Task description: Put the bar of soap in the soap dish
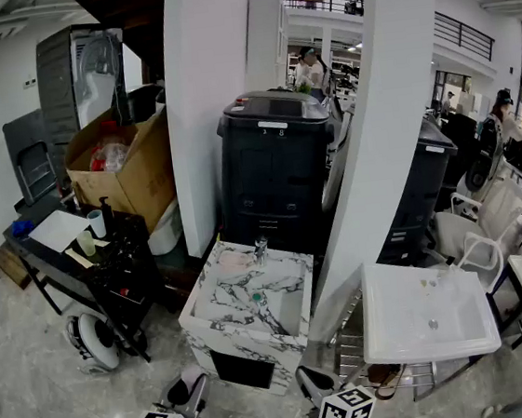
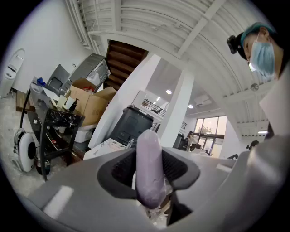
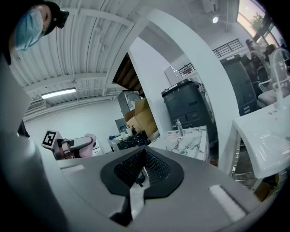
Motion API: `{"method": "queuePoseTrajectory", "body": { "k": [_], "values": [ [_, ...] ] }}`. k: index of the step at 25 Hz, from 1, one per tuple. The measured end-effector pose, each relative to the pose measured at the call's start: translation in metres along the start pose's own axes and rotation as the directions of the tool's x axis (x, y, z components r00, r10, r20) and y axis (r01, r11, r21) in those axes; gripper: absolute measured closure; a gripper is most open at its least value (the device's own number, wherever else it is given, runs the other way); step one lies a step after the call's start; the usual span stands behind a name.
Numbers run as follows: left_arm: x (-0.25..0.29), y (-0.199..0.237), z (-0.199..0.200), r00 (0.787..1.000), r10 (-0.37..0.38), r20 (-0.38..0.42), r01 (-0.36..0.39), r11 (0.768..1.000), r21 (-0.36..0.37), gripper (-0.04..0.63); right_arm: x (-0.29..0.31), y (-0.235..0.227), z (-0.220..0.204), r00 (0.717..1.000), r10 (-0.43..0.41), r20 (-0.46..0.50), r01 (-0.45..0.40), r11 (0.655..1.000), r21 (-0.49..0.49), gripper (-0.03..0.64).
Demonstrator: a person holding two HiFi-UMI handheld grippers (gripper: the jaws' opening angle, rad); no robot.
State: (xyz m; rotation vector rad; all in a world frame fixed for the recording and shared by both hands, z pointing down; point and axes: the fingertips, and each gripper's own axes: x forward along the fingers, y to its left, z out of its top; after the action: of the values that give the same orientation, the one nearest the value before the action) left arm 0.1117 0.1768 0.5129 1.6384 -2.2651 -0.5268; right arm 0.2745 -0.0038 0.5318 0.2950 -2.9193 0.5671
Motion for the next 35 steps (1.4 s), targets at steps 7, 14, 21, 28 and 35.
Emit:
{"method": "queuePoseTrajectory", "body": {
  "k": [7, 14, 21, 28, 35],
  "values": [
    [0.001, -0.003, -0.007, 1.000, 0.017, -0.004, -0.017, 1.000, -0.013, 0.391, -0.003, 0.000, 0.003, 0.999, 0.033, 0.023, -0.033, 0.999, 0.020, 0.620],
    [0.013, 0.011, -0.008, 1.000, 0.007, -0.024, -0.007, 1.000, -0.026, 0.391, 0.014, -0.003, 0.003, 1.000, 0.012, 0.028, -0.013, 0.999, 0.032, 0.621],
    [0.041, 0.049, 0.009, 0.997, -0.048, -0.053, 0.047, 0.999, -0.023, 0.391, 0.057, -0.001, 0.006, 0.999, -0.040, 0.028, 0.038, 0.998, 0.058, 0.621],
    [0.074, 0.105, 0.036, 0.991, -0.099, -0.093, 0.098, 0.995, -0.016, 0.391, 0.117, 0.006, 0.017, 0.993, -0.104, 0.058, 0.099, 0.992, 0.080, 0.621],
    [0.108, 0.154, 0.059, 0.976, -0.161, -0.144, 0.164, 0.986, 0.005, 0.391, 0.163, 0.006, 0.020, 0.976, -0.198, 0.095, 0.186, 0.975, 0.122, 0.621]
  ]
}}
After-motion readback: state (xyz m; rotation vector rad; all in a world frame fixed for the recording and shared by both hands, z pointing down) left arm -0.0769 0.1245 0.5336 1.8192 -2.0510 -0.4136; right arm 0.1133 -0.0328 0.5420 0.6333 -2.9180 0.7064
